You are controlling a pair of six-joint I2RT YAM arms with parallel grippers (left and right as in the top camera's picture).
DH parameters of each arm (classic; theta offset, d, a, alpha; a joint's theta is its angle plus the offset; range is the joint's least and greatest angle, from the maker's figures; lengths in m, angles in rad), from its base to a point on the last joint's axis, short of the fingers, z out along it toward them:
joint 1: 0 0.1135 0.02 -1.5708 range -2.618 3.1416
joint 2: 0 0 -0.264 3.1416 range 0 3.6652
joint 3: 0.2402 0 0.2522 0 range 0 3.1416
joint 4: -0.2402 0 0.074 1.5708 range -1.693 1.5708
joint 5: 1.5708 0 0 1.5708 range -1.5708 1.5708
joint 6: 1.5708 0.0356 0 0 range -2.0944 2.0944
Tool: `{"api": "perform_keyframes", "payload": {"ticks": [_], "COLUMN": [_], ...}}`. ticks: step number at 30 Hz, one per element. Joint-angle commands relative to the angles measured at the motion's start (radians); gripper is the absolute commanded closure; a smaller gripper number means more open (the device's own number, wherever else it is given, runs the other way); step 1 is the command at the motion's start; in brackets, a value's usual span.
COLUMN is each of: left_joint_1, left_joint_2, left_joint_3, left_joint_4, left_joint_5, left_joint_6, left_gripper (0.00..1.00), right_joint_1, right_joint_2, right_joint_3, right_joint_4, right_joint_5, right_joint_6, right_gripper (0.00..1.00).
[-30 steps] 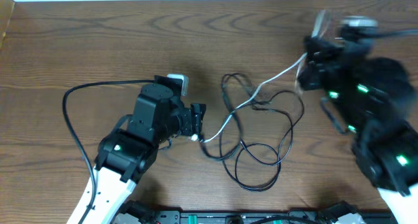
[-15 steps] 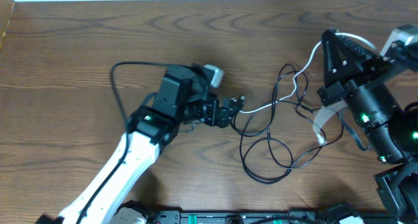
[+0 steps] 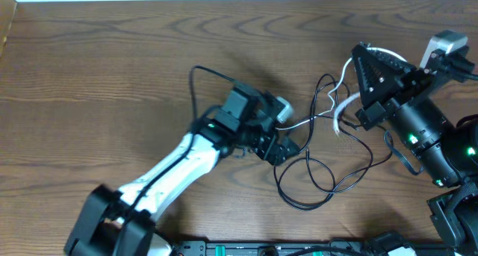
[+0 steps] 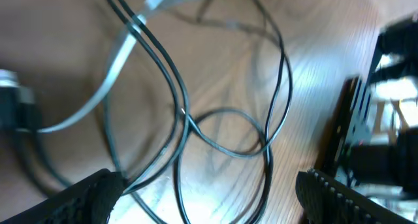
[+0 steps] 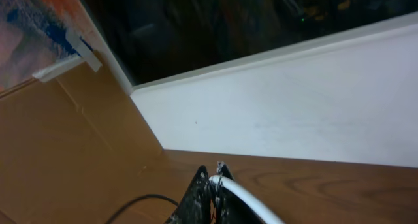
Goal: Untangle cables
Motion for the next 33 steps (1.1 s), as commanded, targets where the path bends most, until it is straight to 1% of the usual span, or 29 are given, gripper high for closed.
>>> {"api": "perform_keyframes", "payload": {"ticks": [1,3,4,7,13,18,22,25,33], "left_joint_1": [-0.041,-0.061,-0.077,-0.091,-0.092,-0.092,-0.092,-0.096,-0.154], "left_joint_2": [0.029,0.041,0.051,0.054,0.054,0.056,0.082,0.111,0.182], "left_joint_3": [0.000,0.000,0.000,0.000,0.000,0.000,0.000,0.000,0.000], "left_joint_4": [-0.001,-0.002,0.001,0.011,0.078,0.113,0.130,0.142,0.206], "left_joint_5": [-0.002,-0.061,-0.124,-0.210,-0.285,-0.383,-0.400,-0.397,-0.397], "left_joint_6": [0.091,0.091,0.091,0.090,0.090,0.090,0.090,0.090,0.087], "left_gripper": [0.10,0.11,0.10,0.11,0.17,0.20,0.21,0.24,0.25], "right_joint_1": [-0.009,-0.009,-0.009,-0.009,-0.009,-0.009,-0.009,-0.009,-0.009], "right_joint_2": [-0.005,-0.005,-0.005,-0.005,-0.006,-0.006,-0.006,-0.005,-0.005], "right_joint_3": [0.011,0.011,0.011,0.011,0.011,0.011,0.011,0.011,0.011], "right_joint_4": [-0.006,-0.010,-0.016,-0.016,0.008,0.045,0.046,0.040,0.039], "right_joint_5": [-0.014,-0.014,-0.015,-0.039,-0.106,-0.198,-0.217,-0.217,-0.216], "right_joint_6": [0.011,0.011,0.011,0.016,0.045,0.068,0.068,0.068,0.068], "right_gripper": [0.99,0.99,0.99,0.99,0.99,0.99,0.99,0.99,0.99]}}
